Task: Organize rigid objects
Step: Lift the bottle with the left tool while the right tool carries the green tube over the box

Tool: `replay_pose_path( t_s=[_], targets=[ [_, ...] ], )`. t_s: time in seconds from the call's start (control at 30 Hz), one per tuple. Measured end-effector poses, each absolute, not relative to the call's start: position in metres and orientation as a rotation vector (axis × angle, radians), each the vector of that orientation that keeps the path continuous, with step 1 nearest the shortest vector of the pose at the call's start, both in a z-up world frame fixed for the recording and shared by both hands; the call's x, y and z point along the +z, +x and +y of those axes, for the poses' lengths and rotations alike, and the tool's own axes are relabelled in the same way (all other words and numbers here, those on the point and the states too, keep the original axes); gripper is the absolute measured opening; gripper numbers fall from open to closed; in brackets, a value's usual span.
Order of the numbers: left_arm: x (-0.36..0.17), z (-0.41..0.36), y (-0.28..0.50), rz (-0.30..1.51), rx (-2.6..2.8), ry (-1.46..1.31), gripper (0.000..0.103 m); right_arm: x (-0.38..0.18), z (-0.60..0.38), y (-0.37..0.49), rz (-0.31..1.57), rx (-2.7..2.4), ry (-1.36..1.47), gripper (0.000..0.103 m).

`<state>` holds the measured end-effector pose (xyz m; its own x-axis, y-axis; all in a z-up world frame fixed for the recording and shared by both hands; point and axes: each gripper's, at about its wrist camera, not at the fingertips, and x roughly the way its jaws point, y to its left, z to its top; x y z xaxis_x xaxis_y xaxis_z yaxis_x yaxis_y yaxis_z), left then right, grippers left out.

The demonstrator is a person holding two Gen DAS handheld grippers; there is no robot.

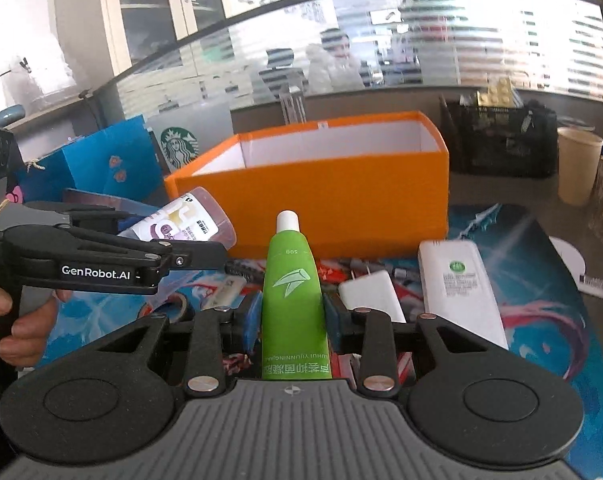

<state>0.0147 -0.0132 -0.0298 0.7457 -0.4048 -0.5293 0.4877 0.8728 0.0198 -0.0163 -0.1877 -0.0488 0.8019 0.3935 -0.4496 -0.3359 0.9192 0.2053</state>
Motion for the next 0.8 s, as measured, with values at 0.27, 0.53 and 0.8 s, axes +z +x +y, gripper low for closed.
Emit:
replay_pose_path(
  t_s=[0.27,0.53,0.8],
  targets=[
    [-0.013,-0.009,0.013,0.487,-0.453,0.146,0.061,-0.035,-0.187,-0.018,0.433,0.369,0.076,0.031],
    [0.002,-0.008,0.017,0.451,-0.435,0.128,0.061,-0.017,-0.184,-0.022,0.354,0.359,0.052,0.031],
    [0.014,-0.009,0.025,0.422,-0.420,0.124,0.061,-0.008,-0.183,-0.017,0.320,0.357,0.049,0.031]
  ],
)
